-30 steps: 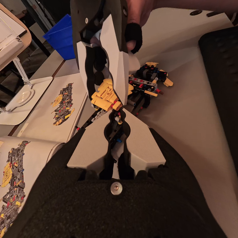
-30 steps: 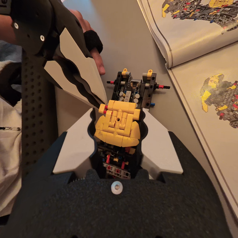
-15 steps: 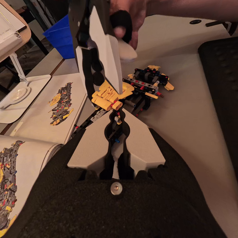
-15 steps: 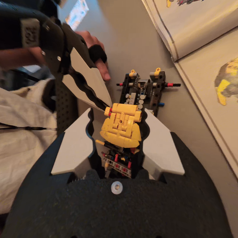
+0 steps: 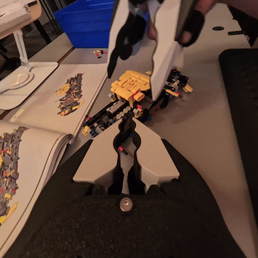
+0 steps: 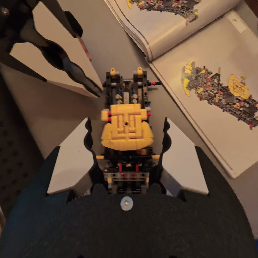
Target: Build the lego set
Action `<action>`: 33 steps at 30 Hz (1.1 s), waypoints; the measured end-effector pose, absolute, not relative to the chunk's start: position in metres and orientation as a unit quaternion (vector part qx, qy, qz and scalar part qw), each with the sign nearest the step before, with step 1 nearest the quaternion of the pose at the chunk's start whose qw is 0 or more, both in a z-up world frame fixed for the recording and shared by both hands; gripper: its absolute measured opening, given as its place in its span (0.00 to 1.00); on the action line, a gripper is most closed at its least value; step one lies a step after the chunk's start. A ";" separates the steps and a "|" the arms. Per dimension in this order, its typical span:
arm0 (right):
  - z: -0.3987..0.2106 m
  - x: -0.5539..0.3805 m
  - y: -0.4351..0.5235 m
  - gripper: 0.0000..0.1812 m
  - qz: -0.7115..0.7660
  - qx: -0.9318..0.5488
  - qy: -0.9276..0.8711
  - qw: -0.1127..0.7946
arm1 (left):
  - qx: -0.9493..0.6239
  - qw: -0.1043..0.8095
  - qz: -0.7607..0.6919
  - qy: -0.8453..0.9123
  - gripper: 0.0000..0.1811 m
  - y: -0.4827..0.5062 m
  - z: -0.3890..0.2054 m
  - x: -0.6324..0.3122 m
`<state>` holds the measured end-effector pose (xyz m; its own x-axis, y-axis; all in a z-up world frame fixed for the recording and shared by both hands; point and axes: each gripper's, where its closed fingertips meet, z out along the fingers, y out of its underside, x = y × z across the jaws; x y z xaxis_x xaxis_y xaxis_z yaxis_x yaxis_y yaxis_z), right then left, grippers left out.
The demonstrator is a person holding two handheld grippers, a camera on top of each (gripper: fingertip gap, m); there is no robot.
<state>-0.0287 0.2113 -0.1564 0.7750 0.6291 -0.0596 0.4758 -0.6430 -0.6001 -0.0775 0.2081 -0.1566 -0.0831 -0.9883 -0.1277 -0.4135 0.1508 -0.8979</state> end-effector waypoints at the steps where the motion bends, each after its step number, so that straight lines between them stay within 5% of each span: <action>1: -0.156 -0.034 0.210 0.57 0.136 -0.897 -0.299 0.295 | -0.550 0.399 -0.364 0.637 0.04 0.210 -0.155 -0.081; 19: -0.164 -0.036 0.215 0.37 0.134 -0.886 -0.321 0.306 | -0.543 0.406 -0.389 0.624 0.03 0.208 -0.143 -0.084; 33: -0.165 -0.033 0.217 0.36 0.134 -0.893 -0.307 0.300 | -0.545 0.408 -0.385 0.623 0.03 0.209 -0.145 -0.084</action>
